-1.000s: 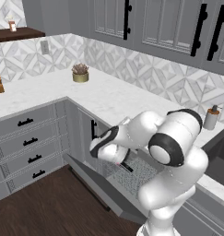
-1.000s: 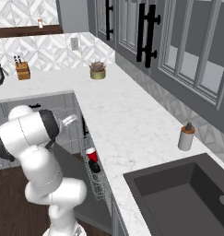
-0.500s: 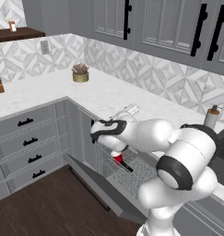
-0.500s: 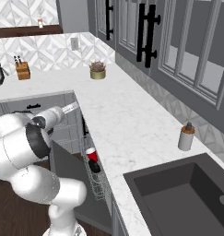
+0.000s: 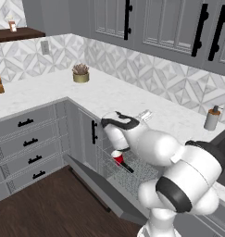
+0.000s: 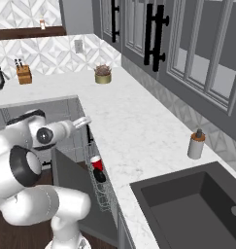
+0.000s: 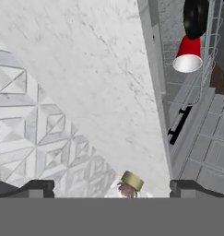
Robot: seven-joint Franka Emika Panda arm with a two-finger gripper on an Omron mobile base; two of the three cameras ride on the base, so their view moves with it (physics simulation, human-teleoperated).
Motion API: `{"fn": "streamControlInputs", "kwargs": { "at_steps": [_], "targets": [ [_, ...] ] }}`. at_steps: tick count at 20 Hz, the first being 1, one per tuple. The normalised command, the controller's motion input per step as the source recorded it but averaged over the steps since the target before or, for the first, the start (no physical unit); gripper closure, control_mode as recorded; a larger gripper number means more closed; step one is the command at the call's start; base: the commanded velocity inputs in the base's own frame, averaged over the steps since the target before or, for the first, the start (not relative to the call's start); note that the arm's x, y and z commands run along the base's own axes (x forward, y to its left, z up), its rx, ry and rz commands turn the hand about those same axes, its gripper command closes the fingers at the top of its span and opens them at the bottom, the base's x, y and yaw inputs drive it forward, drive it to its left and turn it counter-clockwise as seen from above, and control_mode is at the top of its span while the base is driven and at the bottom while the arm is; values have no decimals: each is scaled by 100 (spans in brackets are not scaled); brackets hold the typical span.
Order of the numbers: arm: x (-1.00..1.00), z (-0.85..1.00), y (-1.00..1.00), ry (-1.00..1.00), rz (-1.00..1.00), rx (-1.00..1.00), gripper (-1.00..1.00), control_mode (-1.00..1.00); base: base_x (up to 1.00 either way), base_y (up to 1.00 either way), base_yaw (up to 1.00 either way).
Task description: Pick up the cup and bowl from the counter, place them in the dishwasher, and close the dishwasher door.
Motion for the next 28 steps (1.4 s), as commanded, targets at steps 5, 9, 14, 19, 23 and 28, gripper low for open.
{"fn": "streamControlInputs", "kwargs": {
  "at_steps": [5, 9, 14, 19, 23, 28],
  "targets": [
    [-28, 100, 26, 4, -6, -18, -100, -100, 0, 0, 0],
    [-30, 100, 7, -20, -6, -25, -100, -100, 0, 0, 0],
    [-11, 95, 0, -21, -19, -60, -100, -100, 0, 0, 0],
    [-22, 8, 20, -48, -24, -99, -100, -100, 0, 0, 0],
    [-35, 0, 26, -42, -16, -100, -100, -100, 0, 0, 0],
    [-43, 54, 25, -4, -2, -96, -100, -100, 0, 0, 0]
  ]
}}
